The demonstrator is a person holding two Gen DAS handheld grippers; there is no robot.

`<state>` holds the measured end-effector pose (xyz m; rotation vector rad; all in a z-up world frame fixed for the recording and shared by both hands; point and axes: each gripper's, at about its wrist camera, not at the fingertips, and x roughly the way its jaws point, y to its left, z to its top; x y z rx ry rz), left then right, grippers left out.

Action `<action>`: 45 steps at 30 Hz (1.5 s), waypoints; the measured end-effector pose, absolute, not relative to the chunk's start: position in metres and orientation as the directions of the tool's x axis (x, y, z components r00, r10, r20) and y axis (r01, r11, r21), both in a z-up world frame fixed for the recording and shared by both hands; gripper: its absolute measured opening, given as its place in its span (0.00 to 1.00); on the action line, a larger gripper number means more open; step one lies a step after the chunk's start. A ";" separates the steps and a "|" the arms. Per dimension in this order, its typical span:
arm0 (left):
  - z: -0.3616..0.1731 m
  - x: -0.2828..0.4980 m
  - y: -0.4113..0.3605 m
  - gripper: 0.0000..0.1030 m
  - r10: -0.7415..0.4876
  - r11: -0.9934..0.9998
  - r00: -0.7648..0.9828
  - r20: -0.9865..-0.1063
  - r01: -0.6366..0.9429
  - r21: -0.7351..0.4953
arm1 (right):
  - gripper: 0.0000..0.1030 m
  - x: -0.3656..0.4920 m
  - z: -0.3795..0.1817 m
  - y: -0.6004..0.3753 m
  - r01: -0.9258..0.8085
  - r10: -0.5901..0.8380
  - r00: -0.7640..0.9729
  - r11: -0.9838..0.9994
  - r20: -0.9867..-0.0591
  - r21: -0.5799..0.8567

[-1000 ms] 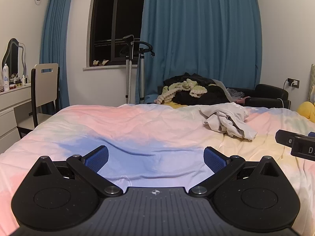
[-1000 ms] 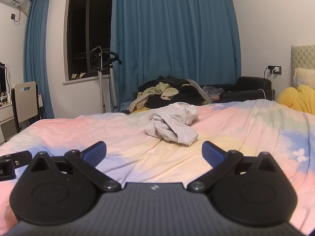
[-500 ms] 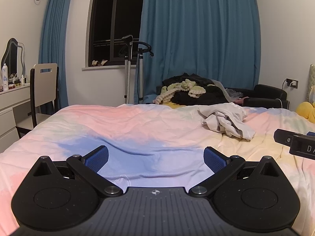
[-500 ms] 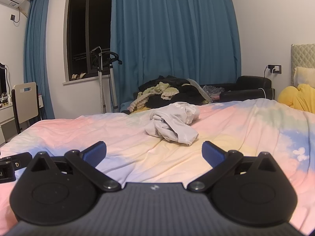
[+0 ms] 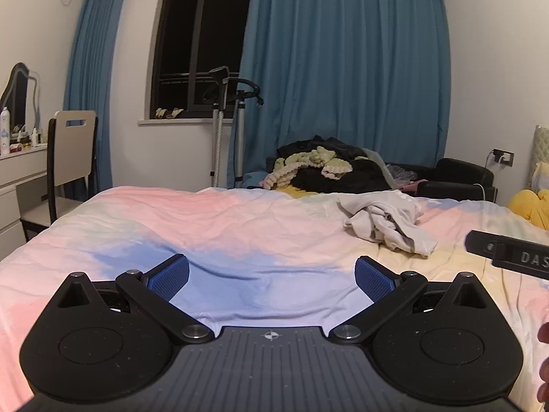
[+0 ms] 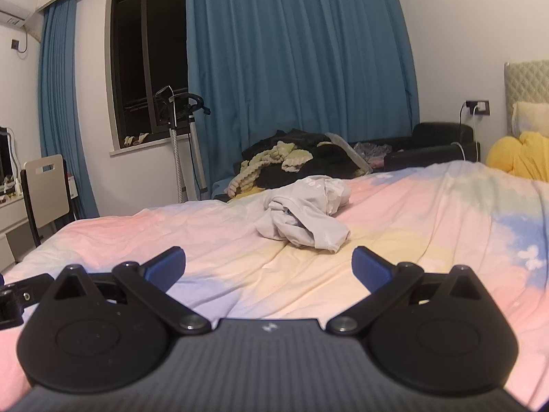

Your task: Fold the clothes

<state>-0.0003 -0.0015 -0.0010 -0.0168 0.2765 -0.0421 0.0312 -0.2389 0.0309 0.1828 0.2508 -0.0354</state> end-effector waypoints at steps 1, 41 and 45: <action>0.000 0.002 -0.003 1.00 -0.047 0.999 0.961 -0.274 0.045 -0.014 | 1.00 0.035 0.031 -0.239 0.055 -0.009 0.968 0.982 -0.250 0.178; -0.071 0.130 0.021 1.00 -0.183 0.976 0.897 -0.403 0.118 -0.181 | 0.10 0.270 -0.026 -0.320 0.099 -0.107 0.930 0.994 -0.352 -0.041; -0.066 0.125 0.020 1.00 -0.191 0.976 0.909 -0.370 0.136 -0.171 | 0.09 0.226 0.019 -0.310 0.119 -0.101 0.971 0.990 -0.218 0.069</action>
